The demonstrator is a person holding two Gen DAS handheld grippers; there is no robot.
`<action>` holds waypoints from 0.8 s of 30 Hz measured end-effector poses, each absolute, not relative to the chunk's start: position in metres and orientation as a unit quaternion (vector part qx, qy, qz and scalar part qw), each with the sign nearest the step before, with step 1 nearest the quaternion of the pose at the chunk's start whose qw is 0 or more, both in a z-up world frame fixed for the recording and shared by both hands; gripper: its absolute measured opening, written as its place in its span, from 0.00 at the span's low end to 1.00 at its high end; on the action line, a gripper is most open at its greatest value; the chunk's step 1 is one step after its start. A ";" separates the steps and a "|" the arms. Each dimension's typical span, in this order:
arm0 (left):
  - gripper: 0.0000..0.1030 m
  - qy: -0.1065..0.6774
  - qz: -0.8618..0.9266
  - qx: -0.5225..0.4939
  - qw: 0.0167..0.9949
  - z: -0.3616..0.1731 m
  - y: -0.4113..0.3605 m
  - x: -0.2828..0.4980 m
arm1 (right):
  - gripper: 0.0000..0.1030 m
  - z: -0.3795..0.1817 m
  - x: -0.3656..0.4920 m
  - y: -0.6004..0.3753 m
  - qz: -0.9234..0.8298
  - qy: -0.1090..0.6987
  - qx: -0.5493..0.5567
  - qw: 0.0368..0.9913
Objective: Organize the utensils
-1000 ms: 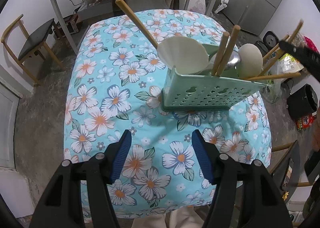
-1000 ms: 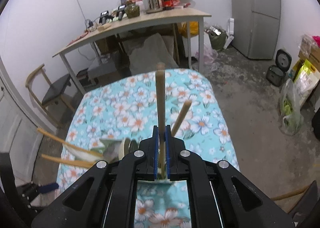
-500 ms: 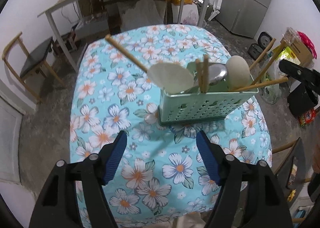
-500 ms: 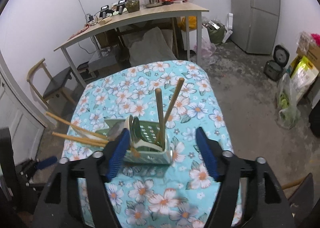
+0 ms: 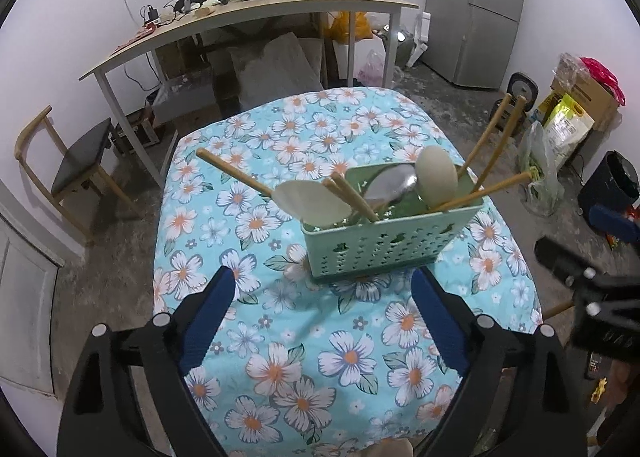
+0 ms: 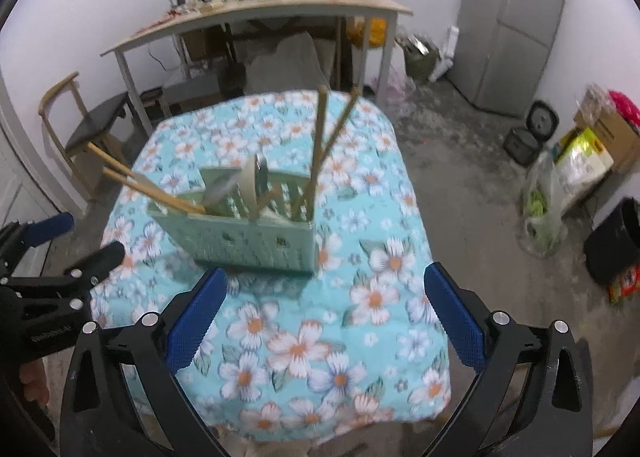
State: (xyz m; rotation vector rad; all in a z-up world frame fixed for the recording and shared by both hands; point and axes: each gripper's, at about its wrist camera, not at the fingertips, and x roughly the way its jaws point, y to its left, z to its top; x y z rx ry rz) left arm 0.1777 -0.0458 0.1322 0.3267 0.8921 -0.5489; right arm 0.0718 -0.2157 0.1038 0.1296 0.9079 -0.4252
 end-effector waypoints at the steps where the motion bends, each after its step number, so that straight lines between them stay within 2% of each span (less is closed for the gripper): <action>1: 0.86 0.423 -0.262 0.157 0.853 0.133 -0.046 0.176 | 0.92 0.103 0.069 -0.216 -0.207 0.437 0.068 0.873; 5: 0.94 0.410 -0.250 0.169 0.861 0.141 -0.046 0.169 | 0.92 0.104 0.055 -0.216 -0.231 0.440 0.078 0.864; 11: 0.94 0.390 -0.271 0.171 0.863 0.184 -0.046 0.156 | 0.92 0.141 0.036 -0.204 -0.241 0.448 0.085 0.857; 24: 0.94 0.350 -0.258 0.113 0.894 0.341 -0.025 0.141 | 0.92 0.264 0.000 -0.163 -0.284 0.408 0.084 0.864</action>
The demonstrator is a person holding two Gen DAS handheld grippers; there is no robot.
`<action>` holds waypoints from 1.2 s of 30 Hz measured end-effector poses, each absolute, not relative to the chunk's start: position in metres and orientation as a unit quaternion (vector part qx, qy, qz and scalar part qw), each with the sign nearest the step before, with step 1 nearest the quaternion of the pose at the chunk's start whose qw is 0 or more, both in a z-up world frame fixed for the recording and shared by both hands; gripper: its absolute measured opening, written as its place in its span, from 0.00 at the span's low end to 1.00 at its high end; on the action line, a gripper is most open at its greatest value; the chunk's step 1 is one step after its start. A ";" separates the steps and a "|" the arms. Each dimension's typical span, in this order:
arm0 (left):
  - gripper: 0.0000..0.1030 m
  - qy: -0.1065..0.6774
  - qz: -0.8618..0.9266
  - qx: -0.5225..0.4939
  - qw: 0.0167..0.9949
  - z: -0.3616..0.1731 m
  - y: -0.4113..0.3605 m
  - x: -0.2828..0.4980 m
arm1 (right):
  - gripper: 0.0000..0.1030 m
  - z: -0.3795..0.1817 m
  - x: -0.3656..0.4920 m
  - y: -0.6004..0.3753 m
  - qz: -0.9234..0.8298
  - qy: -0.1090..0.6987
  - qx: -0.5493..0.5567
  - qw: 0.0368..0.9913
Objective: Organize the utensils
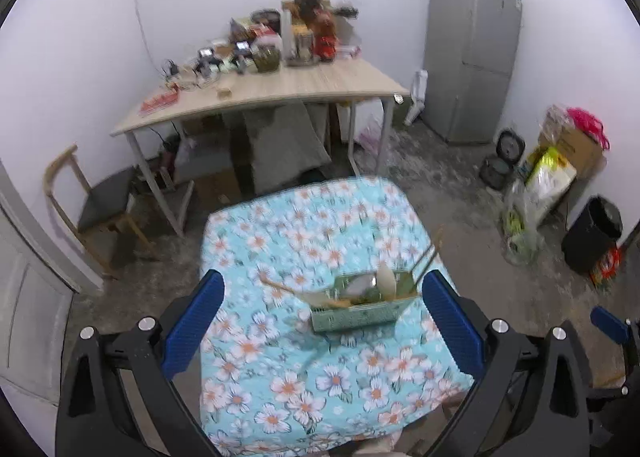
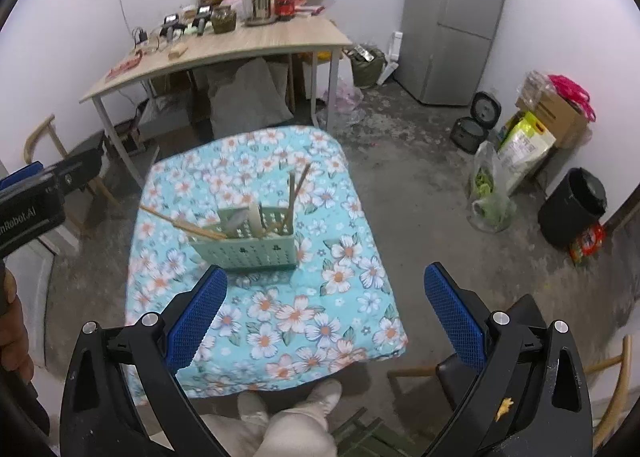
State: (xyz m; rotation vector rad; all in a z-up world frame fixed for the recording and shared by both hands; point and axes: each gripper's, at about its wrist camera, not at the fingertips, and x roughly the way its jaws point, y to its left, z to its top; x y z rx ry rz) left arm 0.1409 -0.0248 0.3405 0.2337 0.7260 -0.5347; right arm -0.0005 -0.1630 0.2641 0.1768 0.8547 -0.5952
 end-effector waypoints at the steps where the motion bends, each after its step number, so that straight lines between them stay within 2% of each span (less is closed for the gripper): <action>1: 0.94 0.347 -0.253 0.105 0.897 0.350 -0.021 0.139 | 0.92 0.270 -0.001 -0.161 -0.283 0.404 0.086 0.866; 8: 0.94 0.369 -0.185 0.085 0.907 0.384 -0.008 0.142 | 0.92 0.305 0.005 -0.150 -0.257 0.364 0.077 0.892; 15: 0.94 0.390 -0.147 0.089 0.905 0.382 -0.018 0.153 | 0.92 0.306 0.018 -0.176 -0.240 0.357 0.095 0.898; 20: 0.94 0.365 -0.109 0.087 0.921 0.374 -0.028 0.155 | 0.92 0.291 0.021 -0.192 -0.241 0.378 0.112 0.887; 23: 0.94 0.364 -0.090 0.097 0.922 0.361 -0.035 0.157 | 0.92 0.286 0.022 -0.199 -0.237 0.380 0.104 0.888; 28: 0.94 0.417 -0.097 0.127 0.895 0.319 -0.054 0.146 | 0.92 0.271 0.030 -0.205 -0.224 0.395 0.085 0.887; 36: 0.94 0.454 -0.086 0.145 0.875 0.264 -0.065 0.142 | 0.92 0.219 0.043 -0.207 -0.199 0.438 0.076 0.873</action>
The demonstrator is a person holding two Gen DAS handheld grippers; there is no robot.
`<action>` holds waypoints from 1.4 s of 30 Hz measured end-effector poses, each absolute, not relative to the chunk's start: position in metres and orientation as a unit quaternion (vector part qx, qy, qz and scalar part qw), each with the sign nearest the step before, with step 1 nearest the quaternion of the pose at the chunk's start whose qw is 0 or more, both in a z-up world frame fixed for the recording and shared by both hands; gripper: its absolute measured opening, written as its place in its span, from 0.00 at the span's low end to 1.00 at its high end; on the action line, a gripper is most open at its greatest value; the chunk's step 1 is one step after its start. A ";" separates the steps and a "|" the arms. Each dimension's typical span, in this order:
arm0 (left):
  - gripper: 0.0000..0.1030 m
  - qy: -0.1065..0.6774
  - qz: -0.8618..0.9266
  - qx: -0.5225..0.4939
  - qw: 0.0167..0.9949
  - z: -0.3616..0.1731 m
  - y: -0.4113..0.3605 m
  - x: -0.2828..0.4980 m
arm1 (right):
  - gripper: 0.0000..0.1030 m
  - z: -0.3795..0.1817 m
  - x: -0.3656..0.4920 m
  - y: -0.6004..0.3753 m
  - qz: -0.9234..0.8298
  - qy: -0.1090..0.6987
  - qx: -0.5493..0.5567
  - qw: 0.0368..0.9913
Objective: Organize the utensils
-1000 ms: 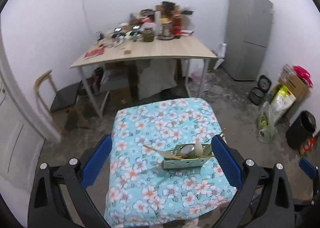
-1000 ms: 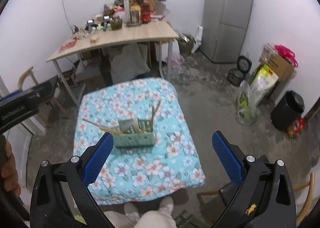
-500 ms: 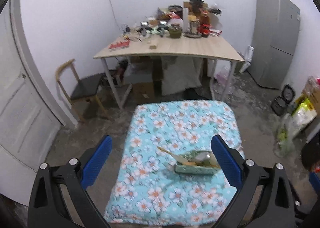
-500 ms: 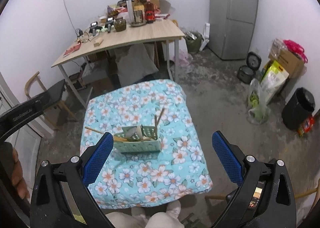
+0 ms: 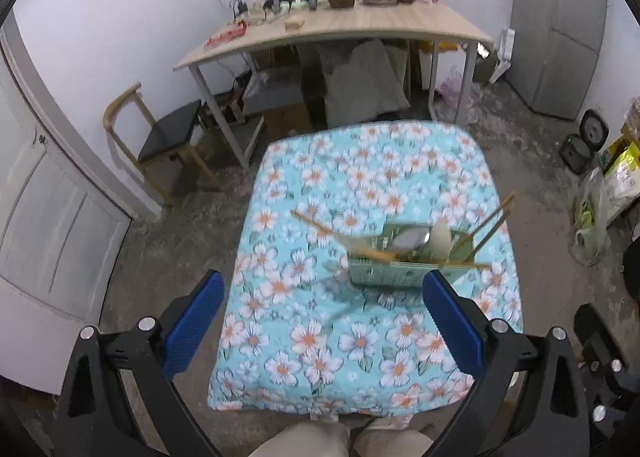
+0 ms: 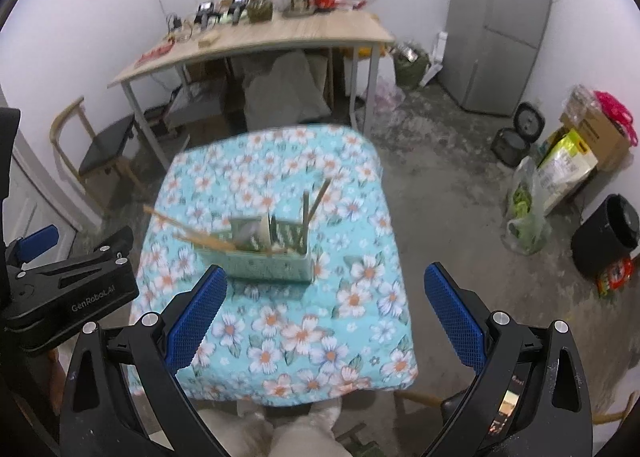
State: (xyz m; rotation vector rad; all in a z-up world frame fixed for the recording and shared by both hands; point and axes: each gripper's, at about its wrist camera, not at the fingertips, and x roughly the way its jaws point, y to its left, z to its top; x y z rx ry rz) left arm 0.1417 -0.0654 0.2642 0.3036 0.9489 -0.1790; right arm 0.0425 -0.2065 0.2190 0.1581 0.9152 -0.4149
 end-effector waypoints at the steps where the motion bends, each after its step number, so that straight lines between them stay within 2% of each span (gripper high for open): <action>1: 0.94 0.459 -0.086 0.145 0.872 0.257 -0.066 0.140 | 0.92 0.214 0.043 -0.206 -0.196 0.443 0.075 0.872; 8: 0.94 0.491 -0.069 0.152 0.855 0.212 -0.066 0.133 | 0.92 0.171 0.046 -0.210 -0.183 0.481 0.080 0.854; 16: 0.94 0.504 -0.065 0.140 0.850 0.198 -0.070 0.131 | 0.92 0.164 0.045 -0.221 -0.181 0.488 0.086 0.850; 42: 0.94 0.453 -0.089 0.165 0.872 0.226 -0.107 0.118 | 0.92 0.176 0.038 -0.239 -0.179 0.455 0.100 0.867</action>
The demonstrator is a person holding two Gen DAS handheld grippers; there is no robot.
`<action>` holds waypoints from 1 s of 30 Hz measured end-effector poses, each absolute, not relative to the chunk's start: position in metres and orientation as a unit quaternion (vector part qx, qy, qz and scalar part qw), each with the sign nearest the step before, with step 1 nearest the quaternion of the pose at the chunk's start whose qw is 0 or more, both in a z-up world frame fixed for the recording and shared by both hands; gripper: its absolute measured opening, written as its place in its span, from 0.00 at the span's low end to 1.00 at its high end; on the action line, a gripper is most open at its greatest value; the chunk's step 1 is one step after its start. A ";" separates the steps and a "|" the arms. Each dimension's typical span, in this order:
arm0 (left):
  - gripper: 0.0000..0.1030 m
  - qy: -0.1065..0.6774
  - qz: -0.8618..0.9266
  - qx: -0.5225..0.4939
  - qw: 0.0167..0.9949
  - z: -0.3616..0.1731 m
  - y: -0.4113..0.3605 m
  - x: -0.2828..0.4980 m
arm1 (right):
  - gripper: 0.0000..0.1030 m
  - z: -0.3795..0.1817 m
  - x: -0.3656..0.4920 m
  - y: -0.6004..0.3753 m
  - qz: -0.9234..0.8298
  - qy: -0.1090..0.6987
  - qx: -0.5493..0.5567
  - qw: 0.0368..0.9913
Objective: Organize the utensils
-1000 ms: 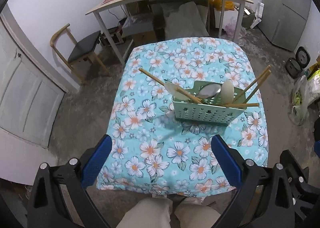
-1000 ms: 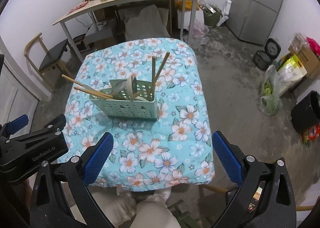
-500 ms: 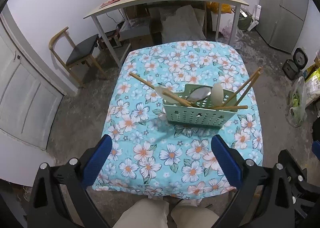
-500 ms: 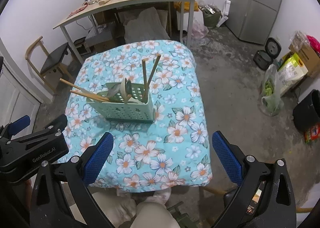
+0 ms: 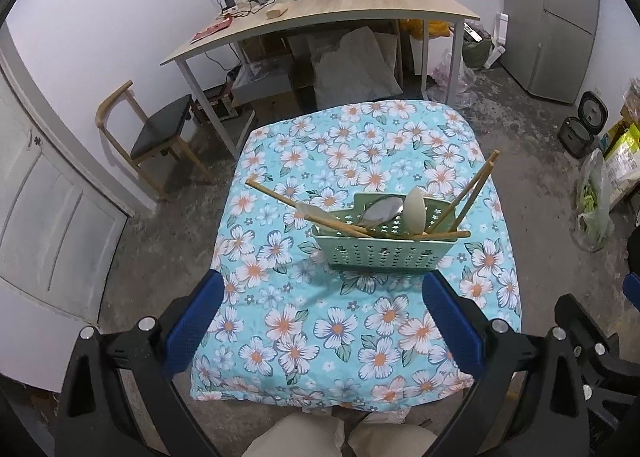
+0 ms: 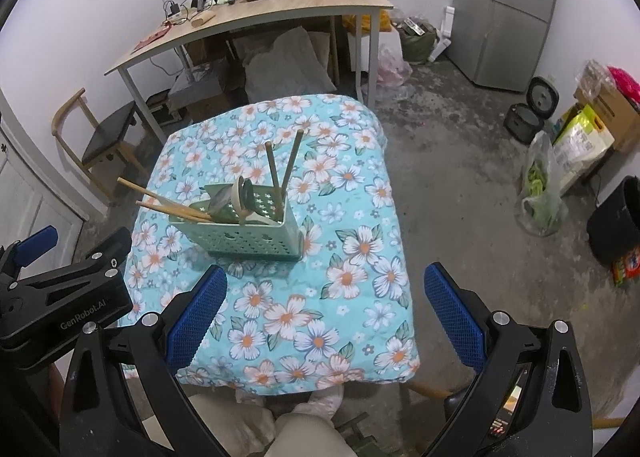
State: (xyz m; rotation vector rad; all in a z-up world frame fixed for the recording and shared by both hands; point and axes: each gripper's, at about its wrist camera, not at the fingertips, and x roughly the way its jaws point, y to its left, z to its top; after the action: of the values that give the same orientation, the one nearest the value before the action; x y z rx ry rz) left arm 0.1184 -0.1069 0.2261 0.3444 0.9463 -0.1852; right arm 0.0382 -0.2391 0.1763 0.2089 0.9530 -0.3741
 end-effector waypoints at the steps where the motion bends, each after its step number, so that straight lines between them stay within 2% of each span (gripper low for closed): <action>1: 0.94 0.451 -0.088 0.166 0.873 0.227 -0.108 0.118 | 0.92 0.176 0.038 -0.239 -0.178 0.455 0.099 0.867; 30: 0.94 0.462 -0.017 0.155 0.873 0.223 -0.081 0.129 | 0.92 0.170 0.043 -0.238 -0.149 0.466 0.082 0.868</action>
State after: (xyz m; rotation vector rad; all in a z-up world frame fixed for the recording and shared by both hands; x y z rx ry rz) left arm 0.1286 -0.0807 0.2233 0.3240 0.9657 -0.0357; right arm 0.0426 -0.2384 0.1704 0.1724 0.9758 -0.3127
